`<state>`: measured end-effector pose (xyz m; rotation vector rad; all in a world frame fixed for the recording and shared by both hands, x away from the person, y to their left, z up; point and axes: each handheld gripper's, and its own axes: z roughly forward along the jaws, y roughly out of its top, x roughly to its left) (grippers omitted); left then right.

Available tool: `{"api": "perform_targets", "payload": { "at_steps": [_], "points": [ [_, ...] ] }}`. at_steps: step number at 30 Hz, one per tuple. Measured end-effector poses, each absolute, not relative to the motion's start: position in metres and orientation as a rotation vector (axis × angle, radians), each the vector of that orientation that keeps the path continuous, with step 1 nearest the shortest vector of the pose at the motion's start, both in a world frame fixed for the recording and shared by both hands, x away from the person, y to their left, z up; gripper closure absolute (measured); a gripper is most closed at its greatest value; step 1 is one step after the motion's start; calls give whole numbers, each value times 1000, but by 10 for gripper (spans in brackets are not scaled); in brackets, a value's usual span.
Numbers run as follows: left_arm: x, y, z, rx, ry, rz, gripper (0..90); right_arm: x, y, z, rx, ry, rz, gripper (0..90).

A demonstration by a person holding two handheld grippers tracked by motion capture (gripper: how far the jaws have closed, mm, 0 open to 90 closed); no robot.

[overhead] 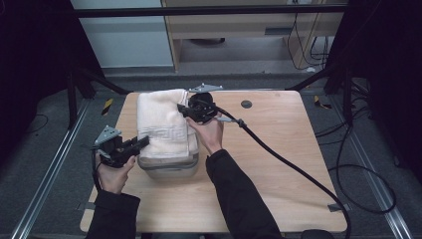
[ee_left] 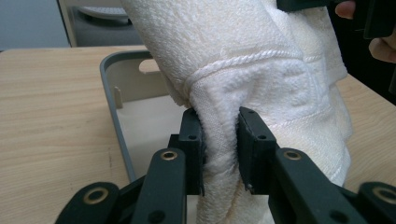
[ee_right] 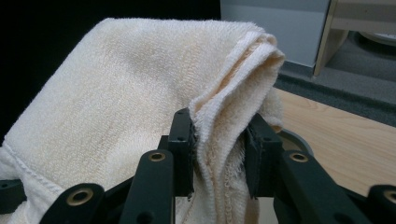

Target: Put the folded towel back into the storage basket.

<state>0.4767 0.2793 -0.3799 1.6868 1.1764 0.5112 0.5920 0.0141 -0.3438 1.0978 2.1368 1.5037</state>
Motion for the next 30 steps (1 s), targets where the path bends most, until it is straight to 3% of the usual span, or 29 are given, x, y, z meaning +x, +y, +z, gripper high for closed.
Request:
{"api": "perform_targets", "payload": {
  "at_steps": [30],
  "points": [
    [498,271,-420,1852,1271,543,727,607,24,-410,1222,2188,1388,672]
  ]
}}
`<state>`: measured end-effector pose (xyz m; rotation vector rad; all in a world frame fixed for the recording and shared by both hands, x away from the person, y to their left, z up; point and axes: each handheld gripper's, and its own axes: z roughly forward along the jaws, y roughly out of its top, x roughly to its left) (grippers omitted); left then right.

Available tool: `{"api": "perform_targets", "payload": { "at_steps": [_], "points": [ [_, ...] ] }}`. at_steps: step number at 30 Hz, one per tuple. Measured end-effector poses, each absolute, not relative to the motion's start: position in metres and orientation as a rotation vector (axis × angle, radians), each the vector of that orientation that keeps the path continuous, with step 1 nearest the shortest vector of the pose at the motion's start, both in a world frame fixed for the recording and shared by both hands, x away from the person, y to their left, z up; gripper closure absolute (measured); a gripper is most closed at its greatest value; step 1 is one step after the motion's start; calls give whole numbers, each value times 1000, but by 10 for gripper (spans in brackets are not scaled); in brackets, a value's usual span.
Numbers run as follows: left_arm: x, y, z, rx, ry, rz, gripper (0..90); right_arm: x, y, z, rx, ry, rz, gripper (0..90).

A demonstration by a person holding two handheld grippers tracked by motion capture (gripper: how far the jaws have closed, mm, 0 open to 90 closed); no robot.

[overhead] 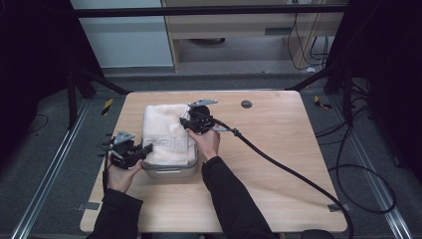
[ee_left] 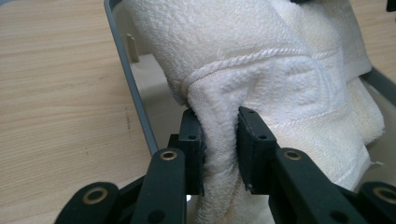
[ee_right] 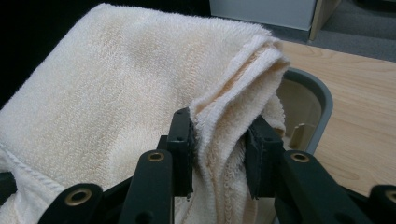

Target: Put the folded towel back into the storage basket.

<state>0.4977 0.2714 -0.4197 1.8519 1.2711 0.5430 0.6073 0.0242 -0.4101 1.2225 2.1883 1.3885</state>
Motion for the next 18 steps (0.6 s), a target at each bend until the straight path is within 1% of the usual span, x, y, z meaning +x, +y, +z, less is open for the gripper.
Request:
{"api": "perform_targets", "payload": {
  "at_steps": [12,18],
  "points": [
    [505,267,-434,1905,1300,542,722,607,20,-426,1230,2192,1371,662],
    [506,266,-433,1918,1310,545,705,606,22,-429,1216,2189,1352,653]
  ]
}}
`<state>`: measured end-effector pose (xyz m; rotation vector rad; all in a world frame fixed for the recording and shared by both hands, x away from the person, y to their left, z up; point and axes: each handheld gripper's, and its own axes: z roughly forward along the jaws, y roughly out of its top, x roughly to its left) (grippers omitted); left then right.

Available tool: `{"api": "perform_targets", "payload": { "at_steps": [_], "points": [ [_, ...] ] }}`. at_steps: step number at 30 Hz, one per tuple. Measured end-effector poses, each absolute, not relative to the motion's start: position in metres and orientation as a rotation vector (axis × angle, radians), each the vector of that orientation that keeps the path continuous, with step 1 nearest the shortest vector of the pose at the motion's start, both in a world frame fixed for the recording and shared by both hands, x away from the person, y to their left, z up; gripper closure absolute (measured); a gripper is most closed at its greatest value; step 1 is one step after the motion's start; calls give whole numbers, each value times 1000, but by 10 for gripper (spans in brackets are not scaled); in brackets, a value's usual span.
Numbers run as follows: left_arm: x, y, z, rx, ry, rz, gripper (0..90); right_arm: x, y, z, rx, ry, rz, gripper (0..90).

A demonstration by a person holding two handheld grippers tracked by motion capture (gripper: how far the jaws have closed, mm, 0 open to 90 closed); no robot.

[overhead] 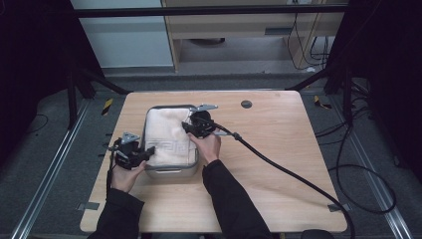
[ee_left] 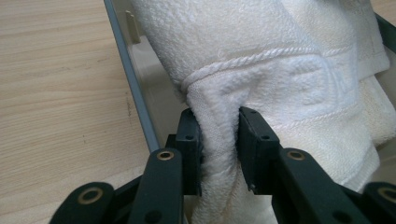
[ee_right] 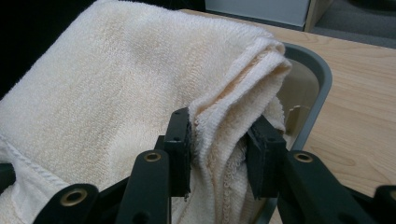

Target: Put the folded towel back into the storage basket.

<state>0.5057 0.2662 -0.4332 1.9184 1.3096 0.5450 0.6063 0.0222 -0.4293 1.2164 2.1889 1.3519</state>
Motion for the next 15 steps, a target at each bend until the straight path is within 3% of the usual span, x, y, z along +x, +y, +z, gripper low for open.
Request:
{"api": "perform_targets", "payload": {
  "at_steps": [15],
  "points": [
    [504,263,-429,1916,1321,586,599,605,22,-431,1153,2223,1282,603]
  ]
}}
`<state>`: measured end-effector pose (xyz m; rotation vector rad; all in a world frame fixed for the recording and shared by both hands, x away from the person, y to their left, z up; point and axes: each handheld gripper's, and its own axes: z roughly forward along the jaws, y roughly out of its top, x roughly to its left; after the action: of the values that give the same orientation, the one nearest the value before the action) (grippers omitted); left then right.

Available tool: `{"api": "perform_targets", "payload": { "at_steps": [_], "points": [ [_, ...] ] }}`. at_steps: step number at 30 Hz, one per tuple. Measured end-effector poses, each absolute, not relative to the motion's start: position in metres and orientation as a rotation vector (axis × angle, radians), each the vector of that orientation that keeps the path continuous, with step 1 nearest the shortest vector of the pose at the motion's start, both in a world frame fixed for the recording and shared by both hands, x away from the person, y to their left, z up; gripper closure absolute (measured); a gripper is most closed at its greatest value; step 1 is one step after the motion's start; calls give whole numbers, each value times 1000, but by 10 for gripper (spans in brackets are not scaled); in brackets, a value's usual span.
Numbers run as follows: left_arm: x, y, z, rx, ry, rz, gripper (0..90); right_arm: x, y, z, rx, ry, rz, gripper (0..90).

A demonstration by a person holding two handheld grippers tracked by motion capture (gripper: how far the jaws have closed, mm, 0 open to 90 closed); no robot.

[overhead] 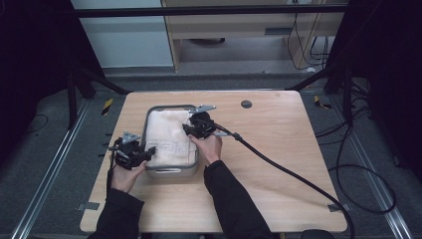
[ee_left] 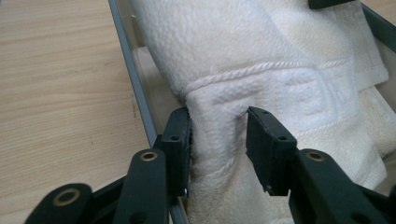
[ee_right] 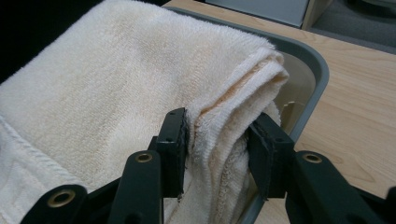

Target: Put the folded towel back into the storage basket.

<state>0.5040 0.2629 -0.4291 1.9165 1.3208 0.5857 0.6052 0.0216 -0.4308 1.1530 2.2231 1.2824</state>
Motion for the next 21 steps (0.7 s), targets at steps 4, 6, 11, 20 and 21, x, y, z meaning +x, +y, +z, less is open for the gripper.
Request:
{"api": "perform_targets", "payload": {
  "at_steps": [4,6,11,20,21],
  "points": [
    [502,265,-426,1887,1316,592,575,604,21,-431,1106,2219,1255,581],
    [500,266,-421,1862,1303,595,571,603,20,-429,1076,2209,1269,565],
    [493,267,-410,1815,1260,609,553,594,9,-415,1029,2168,1311,488],
    [480,264,-402,1776,1182,610,458,578,-30,-398,1050,2122,1359,280],
    [479,263,-402,1782,1174,610,443,574,-38,-396,1050,2122,1357,265]
  ]
}}
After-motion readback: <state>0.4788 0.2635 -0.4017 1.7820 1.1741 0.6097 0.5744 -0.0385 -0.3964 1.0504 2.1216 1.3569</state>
